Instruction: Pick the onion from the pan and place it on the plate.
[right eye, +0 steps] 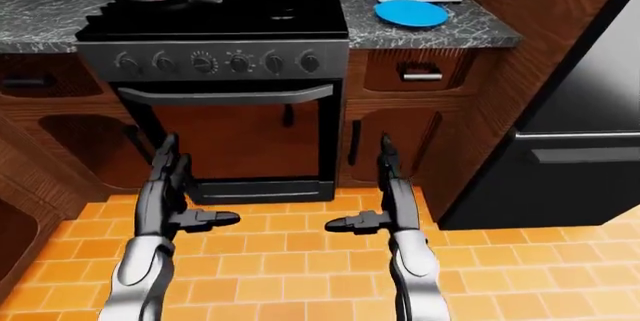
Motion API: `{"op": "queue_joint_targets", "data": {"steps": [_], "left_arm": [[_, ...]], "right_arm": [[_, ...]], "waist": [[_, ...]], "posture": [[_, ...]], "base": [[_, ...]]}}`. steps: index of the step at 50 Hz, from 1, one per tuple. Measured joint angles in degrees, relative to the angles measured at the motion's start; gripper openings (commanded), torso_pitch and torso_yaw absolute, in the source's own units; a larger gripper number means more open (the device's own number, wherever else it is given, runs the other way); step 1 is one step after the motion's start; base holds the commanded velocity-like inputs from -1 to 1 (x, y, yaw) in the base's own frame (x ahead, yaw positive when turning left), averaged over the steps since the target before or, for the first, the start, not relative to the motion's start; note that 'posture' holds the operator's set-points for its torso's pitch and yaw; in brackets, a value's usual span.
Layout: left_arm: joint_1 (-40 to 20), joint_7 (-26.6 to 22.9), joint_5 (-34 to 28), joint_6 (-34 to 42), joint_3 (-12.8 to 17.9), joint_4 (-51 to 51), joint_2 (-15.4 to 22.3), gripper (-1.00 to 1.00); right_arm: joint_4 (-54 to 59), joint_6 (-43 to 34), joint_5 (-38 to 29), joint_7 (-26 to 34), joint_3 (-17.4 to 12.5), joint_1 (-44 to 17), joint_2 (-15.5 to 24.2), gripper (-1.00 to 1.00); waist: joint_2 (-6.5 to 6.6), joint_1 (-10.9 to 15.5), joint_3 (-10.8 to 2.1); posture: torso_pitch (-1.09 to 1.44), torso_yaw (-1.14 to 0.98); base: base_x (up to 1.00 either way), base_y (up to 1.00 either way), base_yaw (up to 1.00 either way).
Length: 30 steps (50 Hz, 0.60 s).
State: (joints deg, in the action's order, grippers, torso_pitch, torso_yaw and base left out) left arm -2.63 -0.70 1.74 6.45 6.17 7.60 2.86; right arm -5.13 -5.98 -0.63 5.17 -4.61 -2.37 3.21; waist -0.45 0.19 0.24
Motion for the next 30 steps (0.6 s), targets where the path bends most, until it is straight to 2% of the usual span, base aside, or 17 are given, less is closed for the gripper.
{"op": "queue_joint_targets", "data": {"steps": [6, 13, 23, 30], "left_arm": [[-3.01, 0.5, 2.91, 2.97, 3.41, 1.96, 1.8, 1.0], [-4.2, 1.05, 7.07, 5.89, 5.7, 5.14, 3.19, 1.0], [-7.75, 2.2, 11.48, 7.38, 10.22, 4.25, 7.24, 1.0], [-9.12, 3.28, 13.43, 10.14, 12.42, 7.26, 9.74, 1.0]], "right_arm": [[-2.58, -2.26, 0.47, 1.12, -1.64, -1.58, 1.06, 1.0], [-6.4, -6.11, 1.45, 1.83, -4.4, -4.17, 2.9, 1.0], [-8.28, -9.45, 3.23, 2.67, -8.23, -7.47, 6.18, 1.0], [-9.37, -11.78, 5.12, 2.58, -10.52, -9.59, 8.29, 1.0]], "waist": [[0.21, -0.05, 0.02], [0.19, -0.04, 0.47], [0.29, -0.11, 0.85], [0.26, -0.09, 1.12]], "posture": [[0.0, 0.0], [0.0, 0.0], [0.0, 0.0], [0.0, 0.0]], "base": [[0.0, 0.0, 0.0], [0.0, 0.0, 0.0], [0.0, 0.0, 0.0], [0.0, 0.0, 0.0]]}}
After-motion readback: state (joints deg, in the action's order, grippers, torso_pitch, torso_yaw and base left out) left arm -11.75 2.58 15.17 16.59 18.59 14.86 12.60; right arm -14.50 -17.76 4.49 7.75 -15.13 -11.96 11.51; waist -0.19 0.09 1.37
